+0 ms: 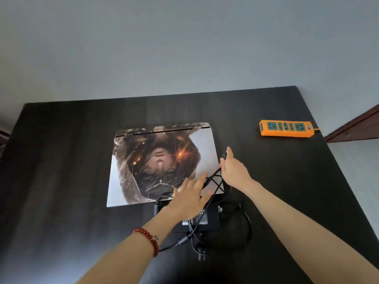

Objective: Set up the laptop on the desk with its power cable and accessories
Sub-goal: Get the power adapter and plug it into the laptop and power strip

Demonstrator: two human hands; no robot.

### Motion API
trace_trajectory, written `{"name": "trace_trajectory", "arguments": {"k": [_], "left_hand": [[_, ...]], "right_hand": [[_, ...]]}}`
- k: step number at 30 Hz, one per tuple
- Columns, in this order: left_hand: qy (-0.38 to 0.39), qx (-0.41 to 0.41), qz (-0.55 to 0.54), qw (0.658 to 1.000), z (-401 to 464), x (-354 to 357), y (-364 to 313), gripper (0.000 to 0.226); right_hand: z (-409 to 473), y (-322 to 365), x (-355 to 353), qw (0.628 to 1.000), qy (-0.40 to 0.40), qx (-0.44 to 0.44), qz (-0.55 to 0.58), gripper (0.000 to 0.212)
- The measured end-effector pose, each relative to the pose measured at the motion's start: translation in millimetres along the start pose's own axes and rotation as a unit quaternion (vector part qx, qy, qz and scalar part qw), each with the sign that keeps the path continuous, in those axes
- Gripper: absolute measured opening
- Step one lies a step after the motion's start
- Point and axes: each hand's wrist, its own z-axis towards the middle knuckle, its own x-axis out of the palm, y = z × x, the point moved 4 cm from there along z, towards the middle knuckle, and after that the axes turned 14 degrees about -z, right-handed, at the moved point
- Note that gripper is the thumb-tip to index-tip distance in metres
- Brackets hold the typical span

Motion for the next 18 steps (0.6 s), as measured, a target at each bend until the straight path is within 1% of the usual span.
{"name": "trace_trajectory", "arguments": {"k": [2, 4, 6, 7, 9, 11, 13, 14, 16, 18], "left_hand": [[-0.005, 0.007, 0.027, 1.000, 3, -3, 10, 0.053], [-0.036, -0.006, 0.066, 0.997, 14, -17, 19, 0.051], [-0.089, -0.013, 0.098, 0.991, 29, -39, 24, 0.050], [-0.112, -0.014, 0.107, 0.988, 36, -50, 25, 0.049], [-0.143, -0.024, 0.095, 0.985, 52, -70, 33, 0.048], [-0.161, -0.045, 0.075, 0.983, 67, -88, 43, 0.048], [-0.186, -0.064, 0.059, 0.979, 82, -108, 56, 0.049], [-0.197, -0.072, 0.058, 0.976, 88, -117, 62, 0.049], [-0.211, -0.082, 0.069, 0.972, 102, -133, 74, 0.050], [-0.212, -0.087, 0.080, 0.970, 115, -144, 82, 0.051]], "right_hand": [[12, 7, 1, 0.999, 0.031, -0.009, -0.023, 0.059], [23, 17, -4, 1.000, -0.003, -0.015, 0.007, 0.063], [33, 33, -15, 0.990, -0.062, -0.021, 0.122, 0.065], [40, 41, -22, 0.977, -0.079, -0.016, 0.197, 0.063], [60, 58, -37, 0.945, -0.102, 0.002, 0.310, 0.049], [82, 67, -57, 0.923, -0.137, -0.001, 0.360, 0.036], [108, 75, -78, 0.917, -0.174, -0.012, 0.360, 0.031], [121, 78, -86, 0.925, -0.177, -0.019, 0.337, 0.030], [149, 83, -91, 0.958, -0.137, -0.036, 0.248, 0.031], [175, 83, -83, 0.986, -0.068, -0.050, 0.144, 0.031]]}}
